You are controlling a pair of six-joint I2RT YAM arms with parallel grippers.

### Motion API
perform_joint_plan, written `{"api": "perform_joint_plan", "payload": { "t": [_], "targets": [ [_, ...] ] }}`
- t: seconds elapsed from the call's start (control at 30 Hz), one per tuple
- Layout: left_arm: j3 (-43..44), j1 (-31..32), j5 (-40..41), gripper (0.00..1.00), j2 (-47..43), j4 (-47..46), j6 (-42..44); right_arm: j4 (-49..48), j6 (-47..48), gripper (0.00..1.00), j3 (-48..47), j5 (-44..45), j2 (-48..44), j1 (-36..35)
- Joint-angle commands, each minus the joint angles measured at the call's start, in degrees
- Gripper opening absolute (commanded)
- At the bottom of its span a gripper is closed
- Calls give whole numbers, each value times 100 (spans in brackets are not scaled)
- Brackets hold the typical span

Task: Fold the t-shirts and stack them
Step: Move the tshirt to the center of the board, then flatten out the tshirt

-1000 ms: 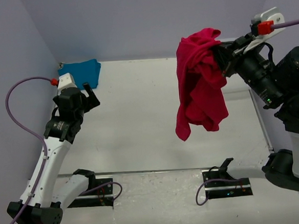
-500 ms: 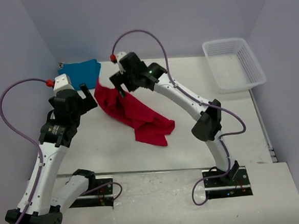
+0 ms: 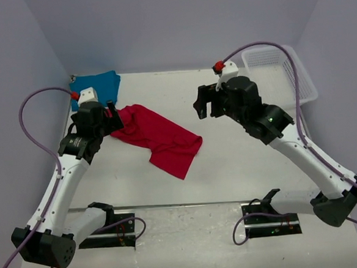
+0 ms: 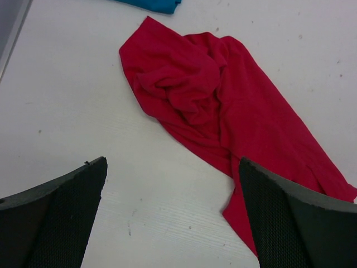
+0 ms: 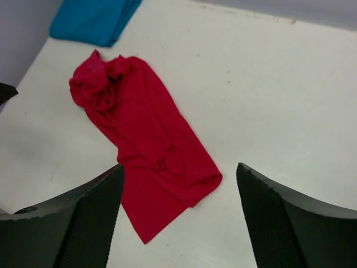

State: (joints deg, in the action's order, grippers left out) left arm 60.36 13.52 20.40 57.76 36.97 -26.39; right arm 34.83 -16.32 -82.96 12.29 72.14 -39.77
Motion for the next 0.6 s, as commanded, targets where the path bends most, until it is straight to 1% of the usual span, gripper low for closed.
{"api": "perform_joint_plan", "payload": {
  "t": [0.0,0.03,0.07,0.17,0.33,0.43,0.47,0.57],
  "targets": [
    [-103,-16,-361,100,384,-321,20,-273,-389,79,1236,-411,618,-75],
    [-147,-16,-518,95,525,-383,55,-623,-503,71,1604,-577,565,-118],
    [-156,-16,-520,92,587,-401,64,-626,-574,69,1729,-579,564,-128],
    [-226,-7,-713,91,719,-559,99,-951,-811,68,2238,-667,591,-241],
    [-173,-7,-766,89,851,-656,90,-1531,-1180,64,2968,-860,766,-330],
    [-139,-7,-810,88,825,-674,90,-1794,-1391,63,3337,-956,828,-347],
    [-130,-7,-836,89,816,-682,99,-2022,-1488,63,3443,-1053,854,-356],
    [-121,-7,-871,89,799,-682,99,-2321,-1655,61,3602,-1194,1082,-382]
  ]
}}
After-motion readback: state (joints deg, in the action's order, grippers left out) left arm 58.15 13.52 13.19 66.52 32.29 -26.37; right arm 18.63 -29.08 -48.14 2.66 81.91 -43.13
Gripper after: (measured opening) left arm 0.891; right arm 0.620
